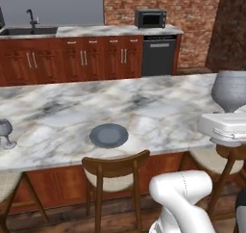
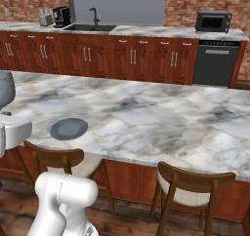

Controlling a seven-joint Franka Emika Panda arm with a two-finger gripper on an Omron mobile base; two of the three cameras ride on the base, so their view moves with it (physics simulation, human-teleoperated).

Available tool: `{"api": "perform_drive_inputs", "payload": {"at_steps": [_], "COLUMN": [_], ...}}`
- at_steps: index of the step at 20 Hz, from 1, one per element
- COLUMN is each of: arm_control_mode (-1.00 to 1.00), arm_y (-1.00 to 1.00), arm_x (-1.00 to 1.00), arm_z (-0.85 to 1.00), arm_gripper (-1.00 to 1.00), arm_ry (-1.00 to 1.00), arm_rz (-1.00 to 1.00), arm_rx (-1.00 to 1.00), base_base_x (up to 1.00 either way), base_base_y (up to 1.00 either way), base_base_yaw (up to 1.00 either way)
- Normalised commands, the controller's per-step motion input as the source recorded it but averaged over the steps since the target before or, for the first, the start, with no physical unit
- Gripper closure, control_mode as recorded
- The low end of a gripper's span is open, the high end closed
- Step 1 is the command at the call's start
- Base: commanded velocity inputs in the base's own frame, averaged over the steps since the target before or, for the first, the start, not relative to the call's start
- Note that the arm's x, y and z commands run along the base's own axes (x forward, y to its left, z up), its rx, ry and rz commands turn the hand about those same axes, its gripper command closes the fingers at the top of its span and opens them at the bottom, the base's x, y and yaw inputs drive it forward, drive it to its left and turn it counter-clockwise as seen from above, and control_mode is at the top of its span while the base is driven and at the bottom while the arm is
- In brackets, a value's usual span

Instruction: Retrieve the wine glasses from the counter and place one next to each plate.

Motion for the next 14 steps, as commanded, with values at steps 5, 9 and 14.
{"api": "perform_drive_inputs", "payload": {"at_steps": [5, 9, 14], "arm_control_mode": [1.0, -1.0, -1.0], "arm_y": [0.0, -0.31, -0.52], "arm_x": [0.0, 0.4, 0.45], "arm_z": [0.0, -0.04, -0.11], "arm_gripper": [1.0, 1.0, 1.0], "arm_ry": [0.0, -0.02, -0.09], "arm_rz": [0.0, 0.32, 0.44], "arm_rx": [0.0, 0.03, 0.03], "base_base_x": [0.62, 0.17, 0.0], "base_base_y": [-0.2, -0.06, 0.0], "base_base_yaw": [0.32, 0.08, 0.0]}}
